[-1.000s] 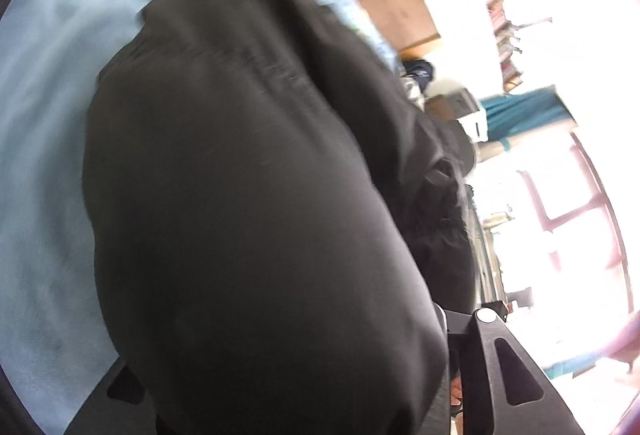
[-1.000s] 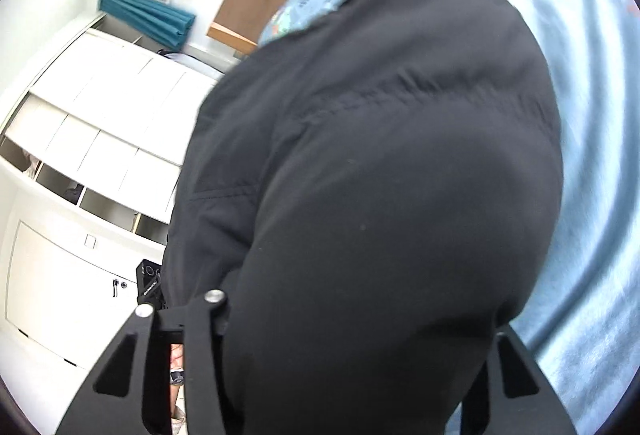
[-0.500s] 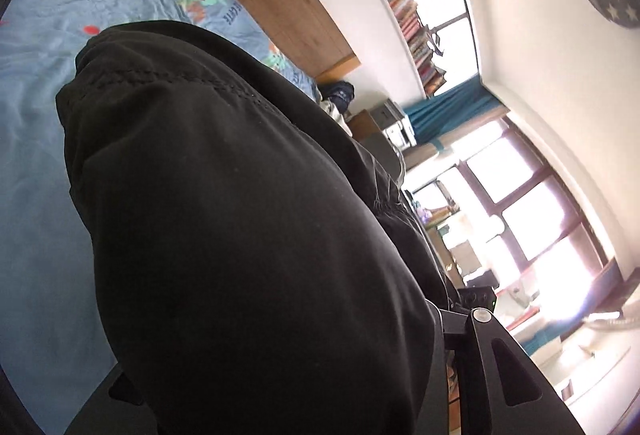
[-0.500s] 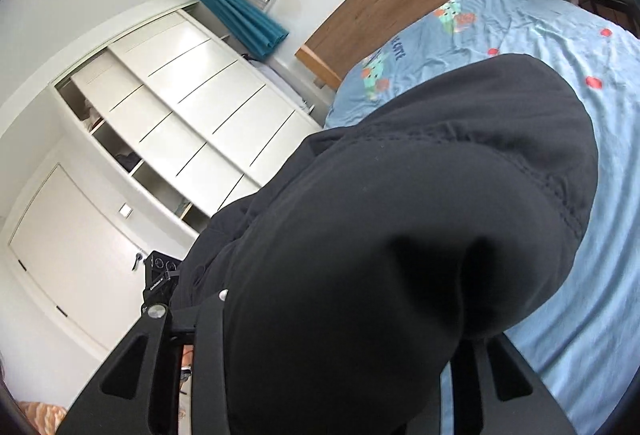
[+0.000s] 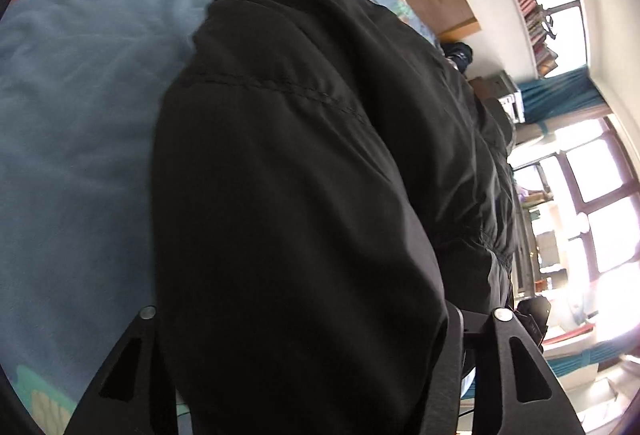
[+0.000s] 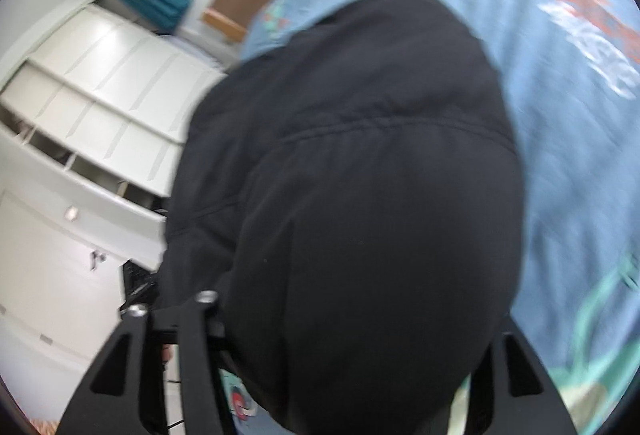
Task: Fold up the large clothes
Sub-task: 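Lift the bundle with both tools and flip it over onto the duvet, then open both tools to release the bundle and withdraw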
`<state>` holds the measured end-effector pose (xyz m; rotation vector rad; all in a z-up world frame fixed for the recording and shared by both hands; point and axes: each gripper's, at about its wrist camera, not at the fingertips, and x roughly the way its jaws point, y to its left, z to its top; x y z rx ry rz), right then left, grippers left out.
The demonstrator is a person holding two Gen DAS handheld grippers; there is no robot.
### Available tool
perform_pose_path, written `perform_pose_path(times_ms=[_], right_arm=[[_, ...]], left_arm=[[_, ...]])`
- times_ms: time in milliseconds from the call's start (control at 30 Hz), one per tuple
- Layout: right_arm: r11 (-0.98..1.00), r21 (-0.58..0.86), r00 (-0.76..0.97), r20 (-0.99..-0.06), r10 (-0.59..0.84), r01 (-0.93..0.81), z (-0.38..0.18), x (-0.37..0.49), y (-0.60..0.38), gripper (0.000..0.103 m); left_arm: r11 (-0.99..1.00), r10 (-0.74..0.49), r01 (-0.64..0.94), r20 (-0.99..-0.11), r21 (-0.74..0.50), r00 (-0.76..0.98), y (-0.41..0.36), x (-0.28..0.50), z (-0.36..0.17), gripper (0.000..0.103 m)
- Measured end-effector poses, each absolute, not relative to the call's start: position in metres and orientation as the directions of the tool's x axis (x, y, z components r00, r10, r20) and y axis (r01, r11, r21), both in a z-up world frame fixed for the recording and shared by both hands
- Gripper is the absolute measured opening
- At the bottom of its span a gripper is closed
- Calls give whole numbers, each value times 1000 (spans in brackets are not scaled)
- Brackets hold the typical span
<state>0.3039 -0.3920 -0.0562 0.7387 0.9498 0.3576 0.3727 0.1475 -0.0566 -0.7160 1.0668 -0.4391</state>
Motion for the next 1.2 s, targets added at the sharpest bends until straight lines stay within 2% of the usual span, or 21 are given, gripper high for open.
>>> perform_pose_path(times_ms=[67, 300, 567, 667, 1100, 1200], right_arm=[[710, 702, 545, -619, 566, 60, -58, 300, -401, 72], [736, 665, 598, -643, 479, 126, -31, 250, -436, 77], [851, 518, 645, -681, 346, 91, 31, 196, -433, 78], [882, 467, 656, -687, 313, 68, 47, 168, -417, 78], [933, 361, 724, -640, 257, -12, 96, 70, -342, 78], [932, 362, 734, -631, 250, -6, 104, 50, -325, 78]], left_arm=[[721, -619, -16, -655, -692, 434, 151, 371, -47, 61], [770, -538, -52, -690, -636, 483, 187, 340, -10, 62], [839, -403, -76, -710, -538, 577, 213, 291, 19, 64], [880, -332, -68, -712, -469, 619, 210, 261, 32, 71], [981, -135, 0, -684, -194, 717, 137, 161, 71, 74], [989, -109, 18, -661, -144, 742, 119, 141, 78, 78]])
